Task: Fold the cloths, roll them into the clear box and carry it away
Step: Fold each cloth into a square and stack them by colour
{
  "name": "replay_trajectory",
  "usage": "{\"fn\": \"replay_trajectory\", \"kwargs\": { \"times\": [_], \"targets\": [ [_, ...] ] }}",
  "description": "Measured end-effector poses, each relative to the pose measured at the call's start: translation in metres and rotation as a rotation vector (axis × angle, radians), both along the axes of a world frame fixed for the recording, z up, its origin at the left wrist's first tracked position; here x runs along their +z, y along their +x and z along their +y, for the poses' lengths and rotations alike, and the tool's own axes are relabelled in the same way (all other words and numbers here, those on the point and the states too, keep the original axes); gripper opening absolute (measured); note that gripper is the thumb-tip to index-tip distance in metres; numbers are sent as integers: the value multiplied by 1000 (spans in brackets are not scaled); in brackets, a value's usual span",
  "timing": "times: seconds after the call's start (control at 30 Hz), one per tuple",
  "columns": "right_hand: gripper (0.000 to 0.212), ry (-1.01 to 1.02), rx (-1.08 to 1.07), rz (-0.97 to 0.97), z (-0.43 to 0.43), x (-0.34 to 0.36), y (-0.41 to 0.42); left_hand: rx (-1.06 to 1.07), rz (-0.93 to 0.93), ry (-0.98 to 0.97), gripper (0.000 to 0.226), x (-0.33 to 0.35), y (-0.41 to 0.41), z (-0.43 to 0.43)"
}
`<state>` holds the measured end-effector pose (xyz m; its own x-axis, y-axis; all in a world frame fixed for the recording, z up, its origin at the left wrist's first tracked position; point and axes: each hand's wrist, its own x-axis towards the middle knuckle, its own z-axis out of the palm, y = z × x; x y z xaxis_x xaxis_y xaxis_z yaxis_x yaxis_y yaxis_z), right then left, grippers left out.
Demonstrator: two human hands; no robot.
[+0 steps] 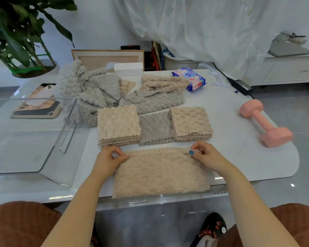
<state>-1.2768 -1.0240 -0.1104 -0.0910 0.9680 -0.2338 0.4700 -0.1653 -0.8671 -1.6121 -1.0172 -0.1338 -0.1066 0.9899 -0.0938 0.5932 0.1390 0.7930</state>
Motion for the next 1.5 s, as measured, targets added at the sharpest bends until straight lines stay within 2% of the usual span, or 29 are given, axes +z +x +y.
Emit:
{"fn": "replay_trajectory", "kwargs": {
  "times": [0.1,0.23,0.33,0.43,0.53,0.6,0.73,0.8,0.9,0.97,1.03,1.13,1.23,1.37,1.5],
  "targets": [
    [11,33,-124,145,-4,0,-1,50,-89,14,15,-1,4,1],
    [16,96,-244,157,-7,4,-1,130,-218,38,16,2,14,2],
    [20,182,-292,241,-10,21,2,145,-275,120,14,23,20,-3],
    [20,304,-278,321,-11,47,10,169,-459,295,17,61,17,-6],
    [13,361,-199,381,-18,71,18,90,-567,355,22,90,8,-16],
    [14,313,-125,345,-26,75,21,-27,-483,269,21,92,-1,-27],
    [5,-55,65,106,-42,48,21,-293,-134,-195,24,53,-20,-49],
    [16,-50,-79,22,-44,28,17,-270,-63,-267,16,37,-19,-52],
    [21,72,-366,-197,-37,12,10,-31,39,-104,20,27,-10,-44],
    [24,38,-398,-329,-32,10,6,161,121,-25,27,30,0,-38],
    [30,-43,-375,-398,-29,9,2,242,153,-72,36,30,11,-34],
    [40,-149,-295,-495,-29,2,-10,237,180,-192,44,21,24,-35],
    [33,-179,-275,-566,-31,-7,-18,194,221,-151,33,9,32,-41],
    [24,-71,-345,-608,-36,-11,-21,272,157,1,20,9,32,-48],
    [26,25,-404,-554,-35,-11,-20,232,51,20,17,16,29,-50]
  ]
}}
